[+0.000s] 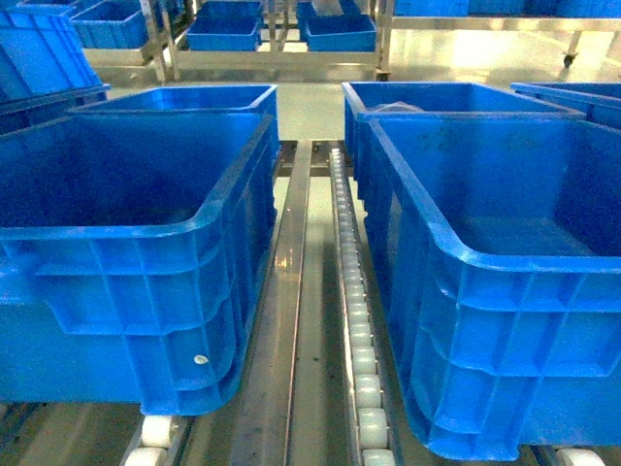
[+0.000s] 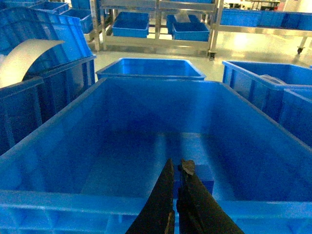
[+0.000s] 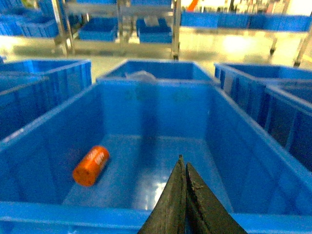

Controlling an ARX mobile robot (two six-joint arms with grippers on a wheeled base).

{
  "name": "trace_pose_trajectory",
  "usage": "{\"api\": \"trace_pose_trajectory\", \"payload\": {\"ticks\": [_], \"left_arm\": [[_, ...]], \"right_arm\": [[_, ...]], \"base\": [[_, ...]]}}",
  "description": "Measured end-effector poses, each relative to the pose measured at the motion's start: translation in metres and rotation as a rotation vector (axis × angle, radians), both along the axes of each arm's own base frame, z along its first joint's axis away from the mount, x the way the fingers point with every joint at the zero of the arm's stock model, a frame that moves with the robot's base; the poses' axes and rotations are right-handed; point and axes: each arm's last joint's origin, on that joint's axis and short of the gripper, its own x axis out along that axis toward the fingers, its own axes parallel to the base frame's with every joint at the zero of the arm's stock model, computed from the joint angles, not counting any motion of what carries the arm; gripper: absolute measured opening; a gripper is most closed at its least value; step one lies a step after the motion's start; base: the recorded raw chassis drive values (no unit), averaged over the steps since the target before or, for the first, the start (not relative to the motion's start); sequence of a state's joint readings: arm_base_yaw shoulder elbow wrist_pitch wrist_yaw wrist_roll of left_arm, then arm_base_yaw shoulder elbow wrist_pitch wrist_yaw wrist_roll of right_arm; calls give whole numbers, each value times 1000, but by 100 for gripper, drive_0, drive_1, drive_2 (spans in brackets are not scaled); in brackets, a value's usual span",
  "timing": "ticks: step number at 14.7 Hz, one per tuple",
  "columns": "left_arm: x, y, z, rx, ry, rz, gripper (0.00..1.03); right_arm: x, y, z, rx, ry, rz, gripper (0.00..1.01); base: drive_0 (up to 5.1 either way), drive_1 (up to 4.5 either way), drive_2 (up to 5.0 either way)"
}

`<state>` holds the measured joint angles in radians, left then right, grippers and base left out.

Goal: Sort blue parts and orange caps into right shelf containers

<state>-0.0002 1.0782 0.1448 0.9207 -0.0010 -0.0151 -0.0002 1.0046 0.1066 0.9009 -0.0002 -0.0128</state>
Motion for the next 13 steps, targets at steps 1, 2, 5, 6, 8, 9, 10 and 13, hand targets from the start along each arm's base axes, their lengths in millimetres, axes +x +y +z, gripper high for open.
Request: {"api": "trace_pose_trajectory", "payload": {"ticks": [1,2,5,6,8,9,10,13], "left_arm": [[-8,0,-3,0,-38,0,2],[-12,0,-10,0,-3,0,2],[-26,0,-12,0,7,0,2],[-30,0,-9,0,-10,0,2],[-39,0,-12,0,8,0,2],[-43,0,-12,0,7,0,2],[-46,0,-9,0,-4,0,2],[-55,0,-6,0,-14,0,2]], "right_arm": [[-6,0,-7,1,8,0,1],[-12,0,-14,2,43,0,1],[-22,0,-8,2,6,0,1],[-26,0,-8,2,12,0,1],[-34,0,-8,2,10,0,1],[-37,0,-6,2,4,0,1],[-40,0,-5,2,2,0,1],[-48,0,-2,2,-6,0,1]], "base": [[0,0,0],[0,0,0],[0,0,0],[0,0,0],[0,0,0],[0,0,0],[0,0,0],[0,0,0]]}}
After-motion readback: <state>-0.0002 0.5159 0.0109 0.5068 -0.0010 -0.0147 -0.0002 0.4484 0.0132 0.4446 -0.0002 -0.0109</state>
